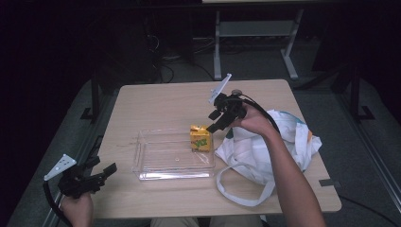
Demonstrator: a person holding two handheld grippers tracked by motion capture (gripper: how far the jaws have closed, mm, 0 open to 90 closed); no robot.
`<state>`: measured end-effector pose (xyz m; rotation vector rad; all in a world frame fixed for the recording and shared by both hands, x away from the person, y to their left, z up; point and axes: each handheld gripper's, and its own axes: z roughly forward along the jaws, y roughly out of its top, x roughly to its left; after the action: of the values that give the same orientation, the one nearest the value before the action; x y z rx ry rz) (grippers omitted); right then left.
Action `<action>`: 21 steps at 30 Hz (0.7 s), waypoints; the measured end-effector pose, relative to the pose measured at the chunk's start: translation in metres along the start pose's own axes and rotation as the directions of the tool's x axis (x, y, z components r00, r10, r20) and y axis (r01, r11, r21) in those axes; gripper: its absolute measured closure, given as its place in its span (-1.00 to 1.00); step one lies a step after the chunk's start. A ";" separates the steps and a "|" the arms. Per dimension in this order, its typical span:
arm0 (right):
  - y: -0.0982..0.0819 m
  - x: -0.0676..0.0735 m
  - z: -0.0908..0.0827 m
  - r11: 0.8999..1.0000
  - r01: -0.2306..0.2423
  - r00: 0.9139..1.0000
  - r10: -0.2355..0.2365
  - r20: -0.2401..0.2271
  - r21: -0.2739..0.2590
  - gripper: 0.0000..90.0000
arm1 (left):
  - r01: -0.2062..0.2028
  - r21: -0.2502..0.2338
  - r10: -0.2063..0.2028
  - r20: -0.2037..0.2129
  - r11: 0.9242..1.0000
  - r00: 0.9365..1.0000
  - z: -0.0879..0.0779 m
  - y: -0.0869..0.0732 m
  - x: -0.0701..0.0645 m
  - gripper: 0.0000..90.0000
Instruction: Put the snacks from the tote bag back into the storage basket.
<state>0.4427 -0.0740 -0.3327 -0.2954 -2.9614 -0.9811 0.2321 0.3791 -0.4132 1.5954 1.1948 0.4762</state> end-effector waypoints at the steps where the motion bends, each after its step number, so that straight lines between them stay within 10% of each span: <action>1: -0.001 0.000 -0.001 1.000 0.003 1.000 -0.003 0.001 -0.001 -0.13 | 0.000 0.000 0.000 0.000 1.000 1.000 0.000 0.000 0.000 -0.72; 21: -0.016 0.000 -0.015 0.999 -0.032 0.999 0.033 0.016 -0.023 -0.17 | 0.005 0.000 -0.005 0.001 1.000 1.000 0.001 0.000 -0.001 -0.72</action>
<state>0.4389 -0.0959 -0.3299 -0.3528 -2.9523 -1.0138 0.2324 0.3773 -0.4133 1.5925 1.1974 0.4724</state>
